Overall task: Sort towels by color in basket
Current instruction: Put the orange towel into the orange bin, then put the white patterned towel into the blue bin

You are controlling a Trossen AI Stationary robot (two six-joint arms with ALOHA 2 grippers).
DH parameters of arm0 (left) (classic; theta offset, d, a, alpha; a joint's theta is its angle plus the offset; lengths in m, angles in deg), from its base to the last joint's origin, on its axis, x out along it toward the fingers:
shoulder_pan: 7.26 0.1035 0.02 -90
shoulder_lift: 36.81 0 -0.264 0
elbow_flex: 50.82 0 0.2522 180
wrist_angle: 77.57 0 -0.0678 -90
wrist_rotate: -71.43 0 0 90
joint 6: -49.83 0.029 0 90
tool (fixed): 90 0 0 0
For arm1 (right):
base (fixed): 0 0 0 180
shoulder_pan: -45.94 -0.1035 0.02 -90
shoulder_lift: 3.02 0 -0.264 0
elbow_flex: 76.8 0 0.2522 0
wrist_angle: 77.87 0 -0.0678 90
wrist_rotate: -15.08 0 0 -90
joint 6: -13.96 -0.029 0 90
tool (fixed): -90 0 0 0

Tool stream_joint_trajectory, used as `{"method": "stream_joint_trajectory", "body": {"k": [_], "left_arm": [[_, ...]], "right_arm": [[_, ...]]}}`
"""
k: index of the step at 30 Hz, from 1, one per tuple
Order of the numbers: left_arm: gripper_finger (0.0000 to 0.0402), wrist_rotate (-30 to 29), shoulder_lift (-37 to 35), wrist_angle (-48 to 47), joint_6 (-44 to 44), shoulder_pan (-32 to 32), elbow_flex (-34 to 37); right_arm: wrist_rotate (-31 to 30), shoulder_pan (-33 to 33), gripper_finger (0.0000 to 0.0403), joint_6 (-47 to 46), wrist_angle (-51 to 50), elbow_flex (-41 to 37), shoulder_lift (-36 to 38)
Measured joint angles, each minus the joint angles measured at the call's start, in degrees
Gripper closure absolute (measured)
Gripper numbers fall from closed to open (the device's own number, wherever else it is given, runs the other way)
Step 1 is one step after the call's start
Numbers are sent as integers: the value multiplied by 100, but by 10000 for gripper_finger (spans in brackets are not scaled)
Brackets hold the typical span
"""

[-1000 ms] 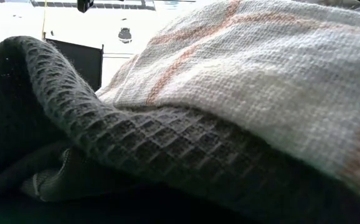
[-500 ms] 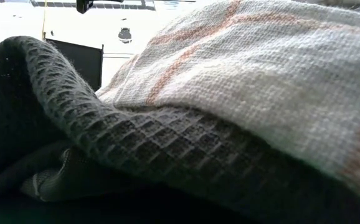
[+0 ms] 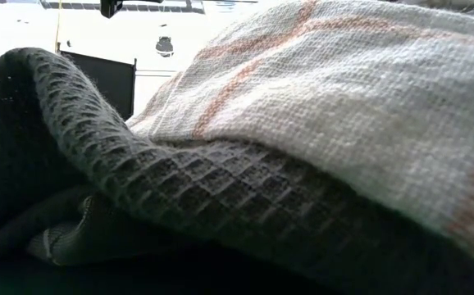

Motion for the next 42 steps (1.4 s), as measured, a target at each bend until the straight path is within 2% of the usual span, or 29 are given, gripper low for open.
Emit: {"method": "stream_joint_trajectory", "body": {"k": [5,10,14,28,38,42], "left_arm": [[183,0,0,-2,-20,0,0],[183,0,0,-12,-84,0,0],[183,0,0,-100,-108,0,0],[183,0,0,-111,-44,0,0],[183,0,0,-111,-51,0,0],[183,0,0,-110,-71,0,0]], "right_arm": [[244,-52,371,143,93,2,-563],[388,-124,318,260,-135,7,-948],[384,-126,278,270,-198,4,-984],[379,-43,161,158,-189,667,297],[377,291,149,-151,-127,935,1131],[379,641,149,-458,-172,938,1375]]}}
